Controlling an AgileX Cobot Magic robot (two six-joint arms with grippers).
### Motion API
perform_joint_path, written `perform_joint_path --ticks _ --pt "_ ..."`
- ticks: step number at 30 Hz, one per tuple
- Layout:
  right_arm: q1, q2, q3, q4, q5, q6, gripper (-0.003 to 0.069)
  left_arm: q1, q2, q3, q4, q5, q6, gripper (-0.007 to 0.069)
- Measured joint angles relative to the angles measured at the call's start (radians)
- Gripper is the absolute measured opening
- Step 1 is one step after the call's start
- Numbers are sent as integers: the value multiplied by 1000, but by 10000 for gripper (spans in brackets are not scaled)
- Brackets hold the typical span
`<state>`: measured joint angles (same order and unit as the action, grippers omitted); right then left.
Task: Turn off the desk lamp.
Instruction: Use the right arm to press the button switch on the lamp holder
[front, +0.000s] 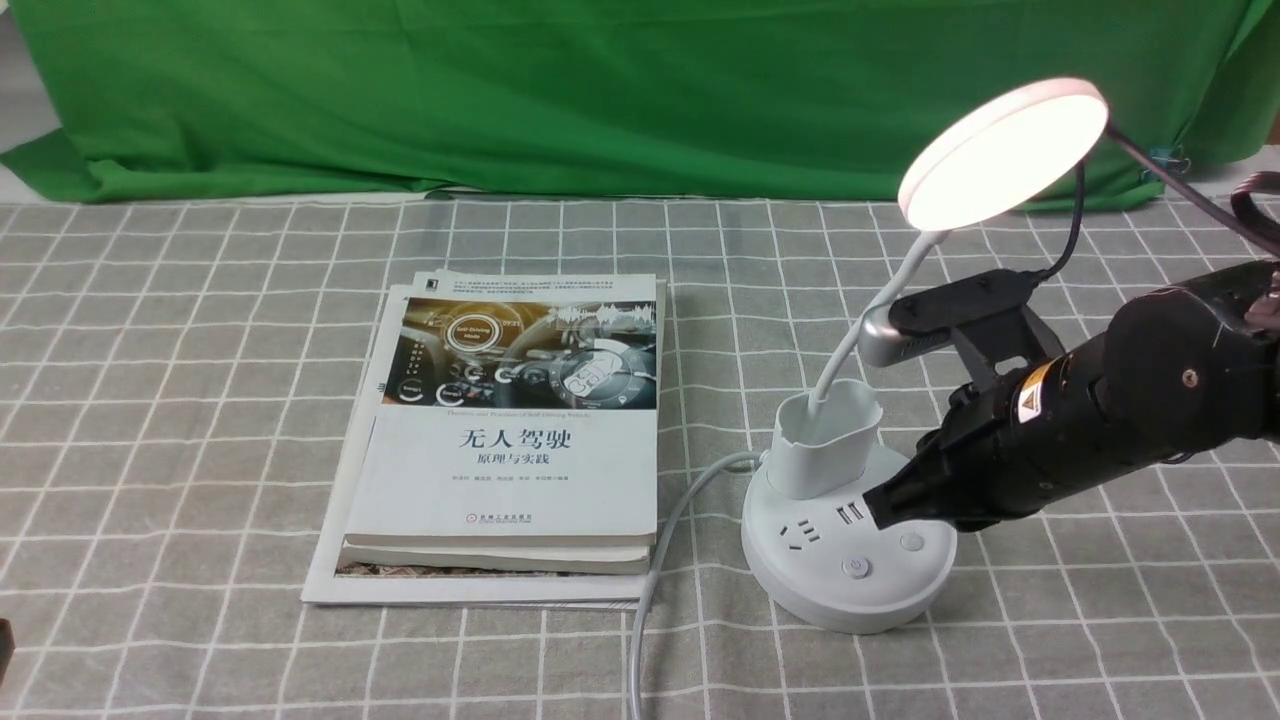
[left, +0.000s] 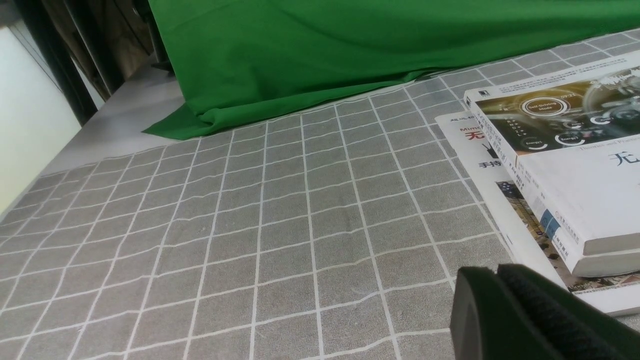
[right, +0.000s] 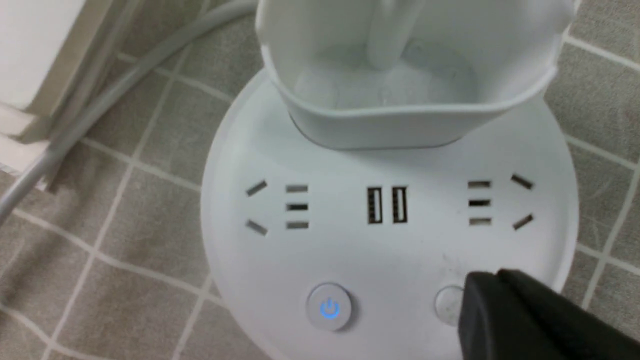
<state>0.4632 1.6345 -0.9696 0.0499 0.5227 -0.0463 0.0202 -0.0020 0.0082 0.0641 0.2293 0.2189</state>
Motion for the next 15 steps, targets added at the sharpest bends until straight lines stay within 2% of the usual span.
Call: perform_joint_path --ticks 6,15 --pt "0 83 -3 -1 5 0 36 0 0 0 0 0 0 19" --pt "0 15 0 -1 19 13 36 0 0 0 0 0 0 19"
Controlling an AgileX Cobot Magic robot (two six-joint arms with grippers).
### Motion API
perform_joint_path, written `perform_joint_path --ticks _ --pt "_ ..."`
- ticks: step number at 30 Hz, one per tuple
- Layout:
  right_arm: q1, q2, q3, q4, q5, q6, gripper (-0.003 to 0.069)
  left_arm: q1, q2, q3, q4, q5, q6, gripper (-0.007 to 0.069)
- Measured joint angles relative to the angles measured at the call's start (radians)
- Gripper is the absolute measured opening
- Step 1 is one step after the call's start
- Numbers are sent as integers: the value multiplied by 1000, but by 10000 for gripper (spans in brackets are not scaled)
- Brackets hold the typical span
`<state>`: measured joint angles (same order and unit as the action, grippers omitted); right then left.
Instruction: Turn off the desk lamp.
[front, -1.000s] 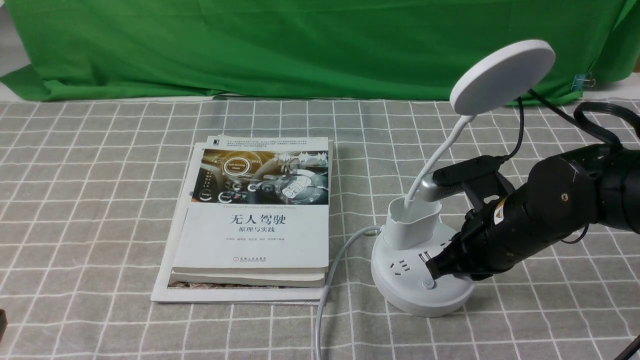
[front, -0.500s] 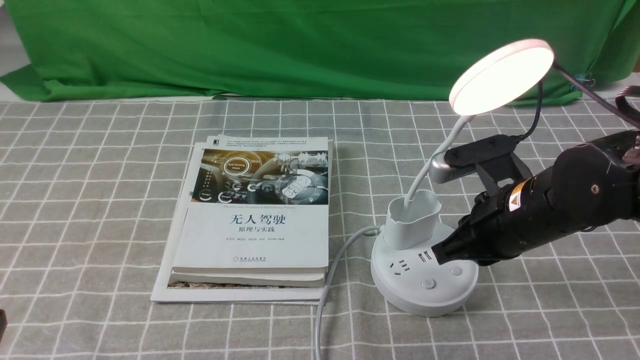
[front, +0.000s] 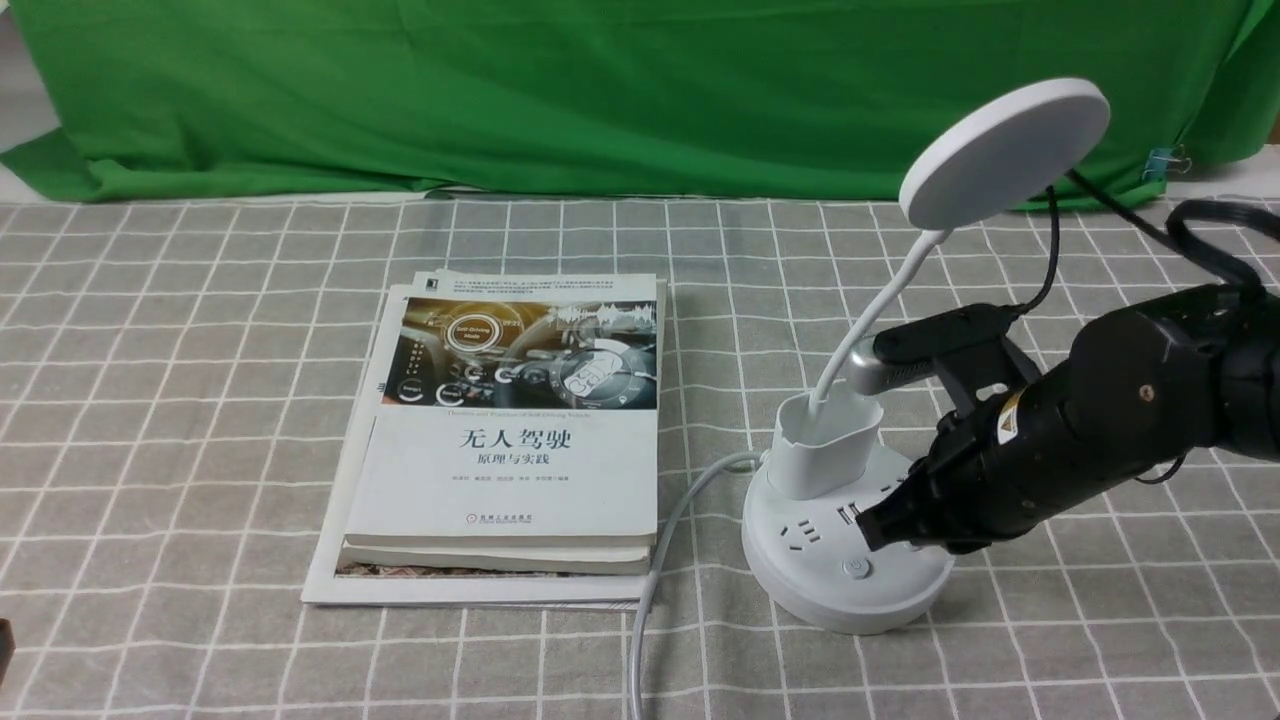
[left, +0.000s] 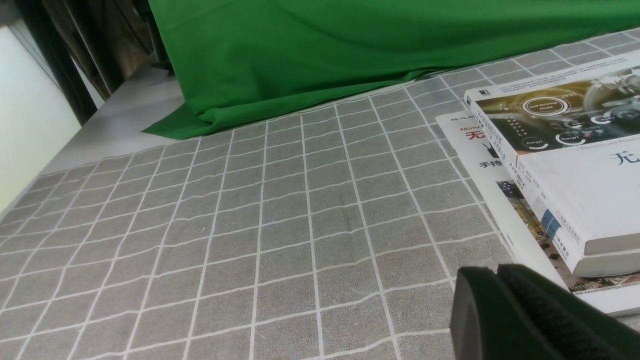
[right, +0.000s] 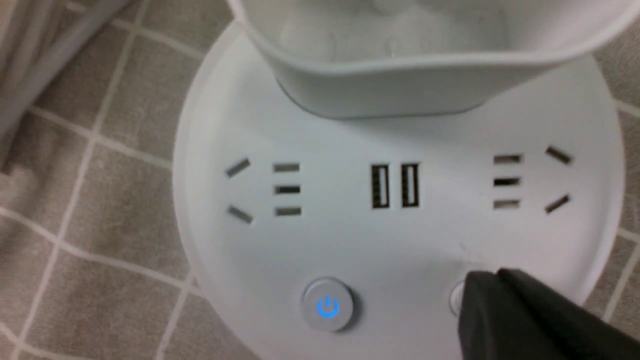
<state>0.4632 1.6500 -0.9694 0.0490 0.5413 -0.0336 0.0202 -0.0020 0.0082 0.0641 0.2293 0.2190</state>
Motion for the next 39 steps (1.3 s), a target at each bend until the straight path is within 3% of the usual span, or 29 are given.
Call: perform_joint_path --ticks 10,19,28,39 --pt "-17 -299 21 -25 190 23 34 0 0 0 0 0 0 19" --pt "-48 -786 309 -33 -68 43 34 0 0 0 0 0 0 19" --pt "-48 -1073 670 -33 -407 95 34 0 0 0 0 0 0 19" --pt "-48 -1114 686 -33 -468 130 36 0 0 0 0 0 0 19"
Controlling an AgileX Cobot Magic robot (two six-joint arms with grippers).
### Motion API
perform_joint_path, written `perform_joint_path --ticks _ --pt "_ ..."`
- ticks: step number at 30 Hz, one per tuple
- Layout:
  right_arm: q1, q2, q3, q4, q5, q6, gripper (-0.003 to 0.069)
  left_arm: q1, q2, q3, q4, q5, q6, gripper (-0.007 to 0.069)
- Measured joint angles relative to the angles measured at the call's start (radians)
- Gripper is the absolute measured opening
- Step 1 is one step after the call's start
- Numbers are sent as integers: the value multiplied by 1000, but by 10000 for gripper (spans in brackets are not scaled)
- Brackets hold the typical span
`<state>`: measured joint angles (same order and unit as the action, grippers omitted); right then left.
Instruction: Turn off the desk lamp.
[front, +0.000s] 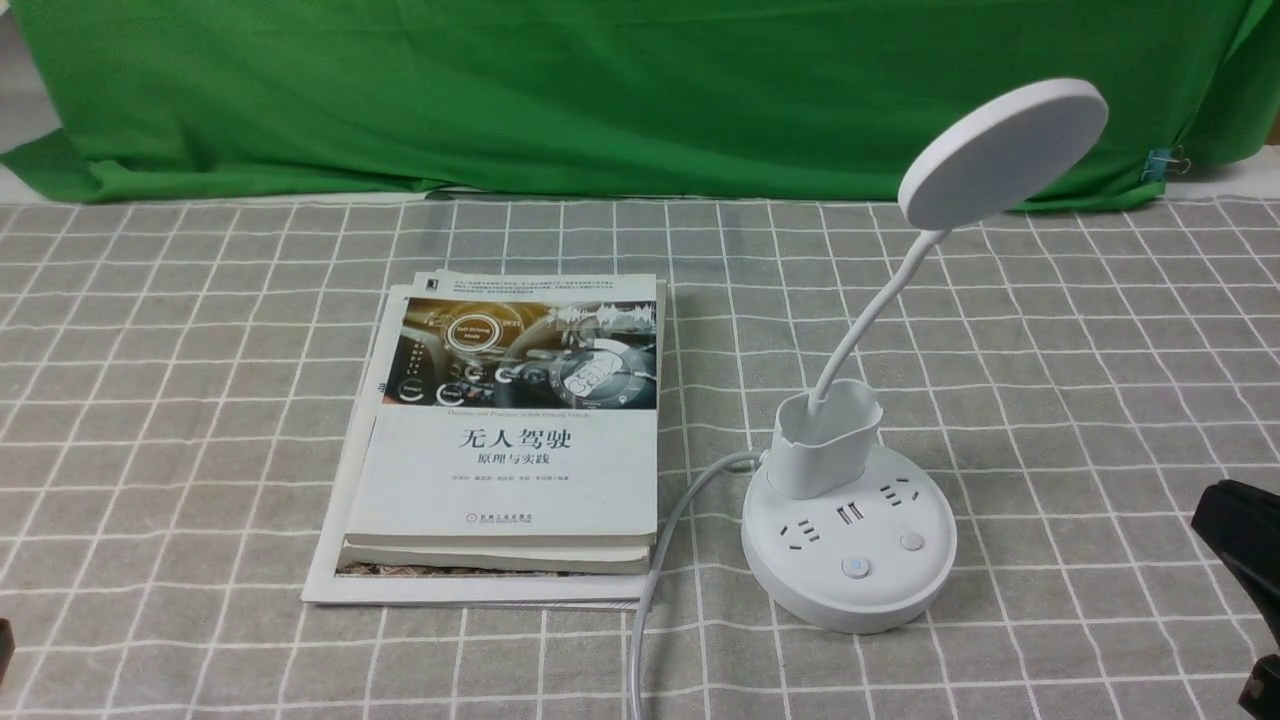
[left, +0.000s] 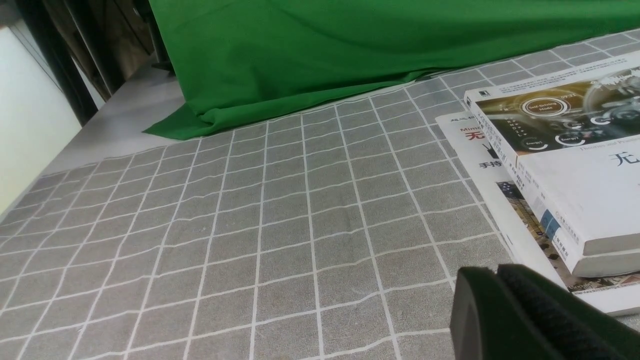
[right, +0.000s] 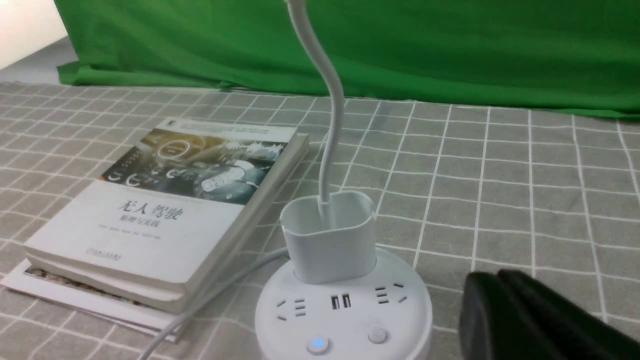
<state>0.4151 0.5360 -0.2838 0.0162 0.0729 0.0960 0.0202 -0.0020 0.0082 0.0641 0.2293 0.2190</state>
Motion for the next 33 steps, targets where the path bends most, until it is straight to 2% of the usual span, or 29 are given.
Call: perform_joint_path --ticks 20,33 --pt "-4 -62 74 0 -16 18 45 0 0 0 0 0 0 19" --pt "-240 -435 279 0 -44 18 47 0 0 0 0 0 0 19"
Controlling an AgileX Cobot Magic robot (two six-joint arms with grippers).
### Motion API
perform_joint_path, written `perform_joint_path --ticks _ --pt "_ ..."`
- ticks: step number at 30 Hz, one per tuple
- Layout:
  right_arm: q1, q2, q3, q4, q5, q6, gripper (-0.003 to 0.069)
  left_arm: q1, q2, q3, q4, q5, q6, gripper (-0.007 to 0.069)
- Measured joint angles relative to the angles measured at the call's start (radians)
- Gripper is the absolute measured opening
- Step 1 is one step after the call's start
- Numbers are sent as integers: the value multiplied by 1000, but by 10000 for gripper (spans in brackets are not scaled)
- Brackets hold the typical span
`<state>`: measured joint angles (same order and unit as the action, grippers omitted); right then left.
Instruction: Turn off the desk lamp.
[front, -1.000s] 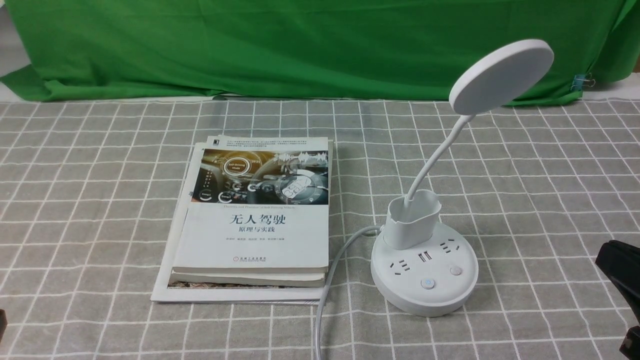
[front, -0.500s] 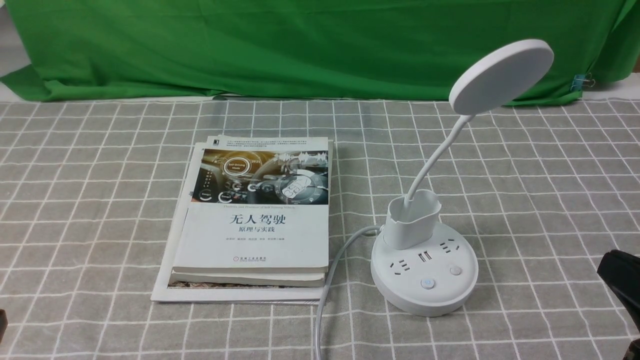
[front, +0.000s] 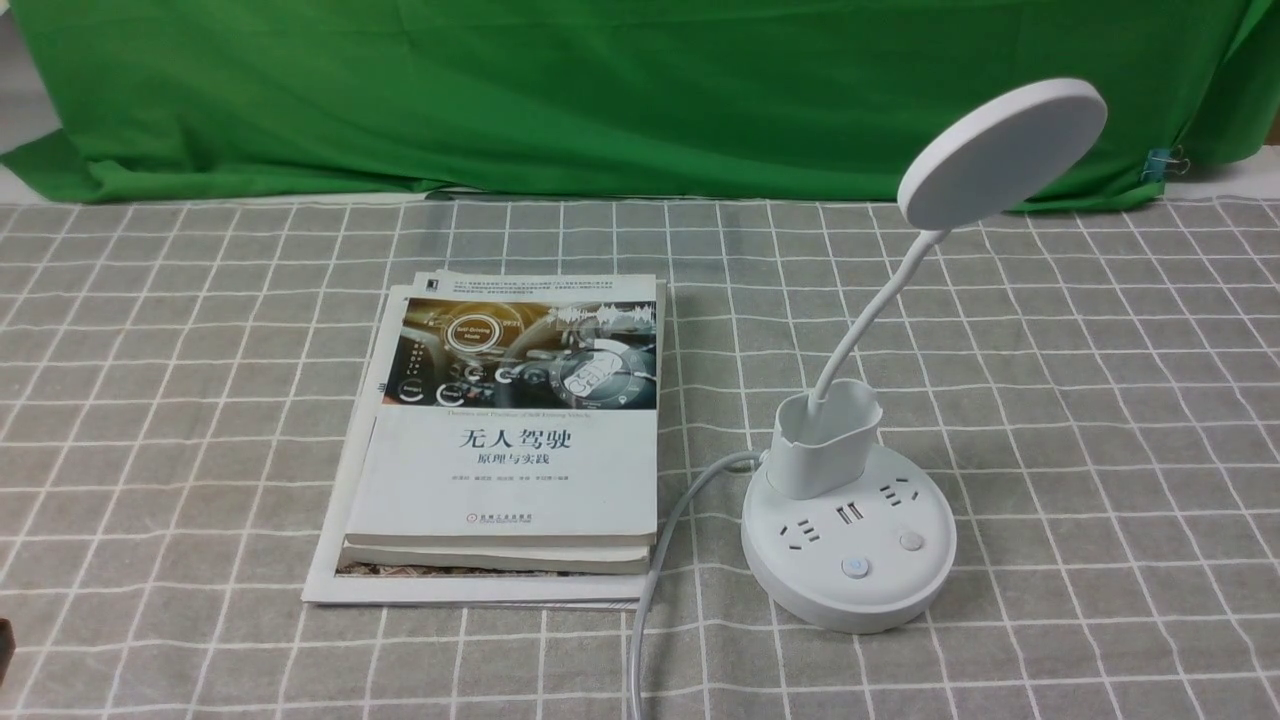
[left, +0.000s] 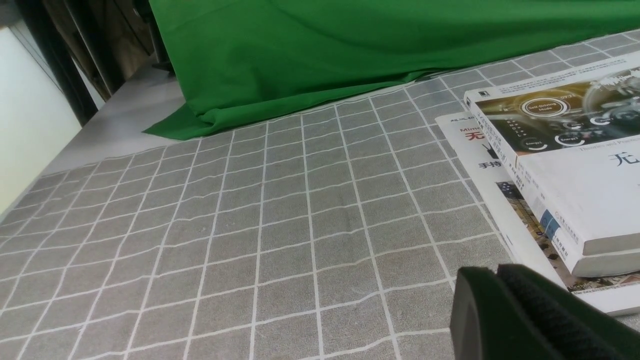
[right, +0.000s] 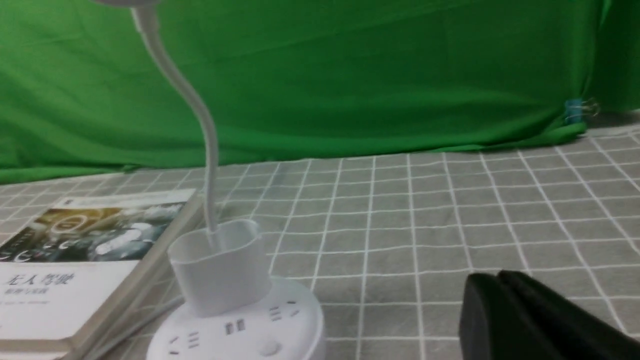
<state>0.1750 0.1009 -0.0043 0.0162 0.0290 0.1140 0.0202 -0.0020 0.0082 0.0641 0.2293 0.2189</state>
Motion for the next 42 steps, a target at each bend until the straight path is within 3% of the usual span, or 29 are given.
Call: perform_joint_path --ticks 7,21,30,34,37,42 --pt "-91 -98 11 15 134 0 47 0 0 0 0 -1 0 19" --pt "-94 -100 11 19 171 0 47 0 0 0 0 -1 0 19" --pt "-94 -76 11 35 371 43 48 0 0 0 0 -1 0 19" --pt "-94 -70 11 35 367 47 59 0 0 0 0 -1 0 19" --pt "-94 -70 11 35 329 44 123 0 0 0 0 -1 0 19" --pt "-94 -70 11 34 259 -83 157 0 0 0 0 -1 0 19"
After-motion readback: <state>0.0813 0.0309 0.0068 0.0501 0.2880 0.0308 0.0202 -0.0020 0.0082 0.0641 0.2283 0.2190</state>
